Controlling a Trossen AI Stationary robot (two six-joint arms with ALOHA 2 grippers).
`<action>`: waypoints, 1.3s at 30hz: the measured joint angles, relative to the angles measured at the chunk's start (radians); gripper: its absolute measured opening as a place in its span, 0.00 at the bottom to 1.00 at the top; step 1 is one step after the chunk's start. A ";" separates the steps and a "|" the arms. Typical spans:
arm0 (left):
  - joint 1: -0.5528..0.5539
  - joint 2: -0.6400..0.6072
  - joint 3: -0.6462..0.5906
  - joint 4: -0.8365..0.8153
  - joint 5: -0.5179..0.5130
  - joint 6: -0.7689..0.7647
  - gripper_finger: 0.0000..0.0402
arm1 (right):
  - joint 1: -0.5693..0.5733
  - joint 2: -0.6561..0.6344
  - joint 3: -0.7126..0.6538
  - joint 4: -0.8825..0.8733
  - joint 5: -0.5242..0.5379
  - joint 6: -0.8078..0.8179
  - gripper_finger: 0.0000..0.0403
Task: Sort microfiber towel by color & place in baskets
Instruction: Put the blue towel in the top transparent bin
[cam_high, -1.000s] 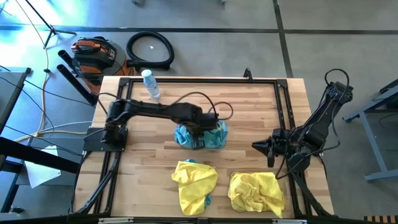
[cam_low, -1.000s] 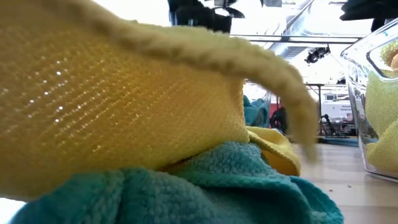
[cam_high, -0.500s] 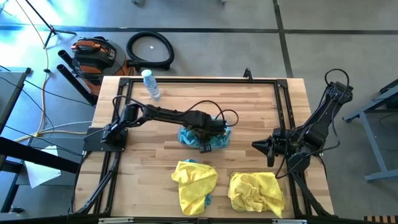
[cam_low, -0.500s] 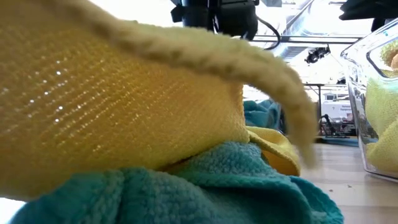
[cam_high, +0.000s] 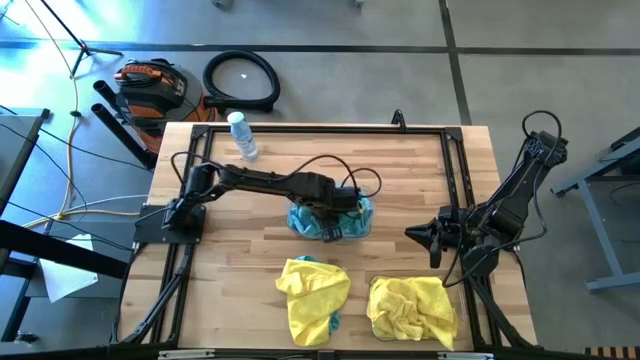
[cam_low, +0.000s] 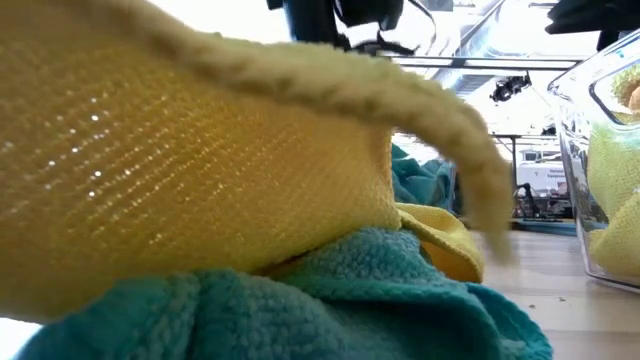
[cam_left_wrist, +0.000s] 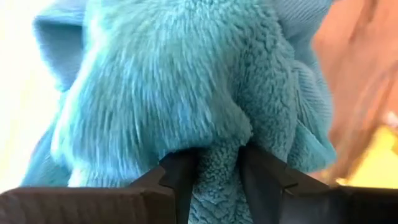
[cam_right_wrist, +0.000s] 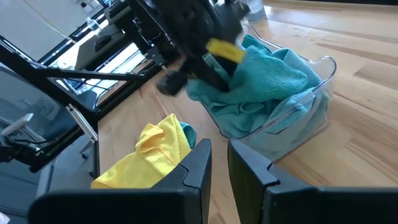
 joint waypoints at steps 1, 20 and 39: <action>0.000 -0.014 0.000 -0.006 -0.004 -0.008 0.28 | 0.000 0.000 0.000 -0.001 0.000 0.000 0.11; 0.000 -0.158 0.002 0.195 -0.053 0.002 0.28 | 0.000 0.000 0.000 -0.004 0.000 0.000 0.11; 0.003 0.099 0.003 0.152 0.019 -0.027 0.28 | 0.000 0.000 0.000 -0.009 0.000 0.000 0.11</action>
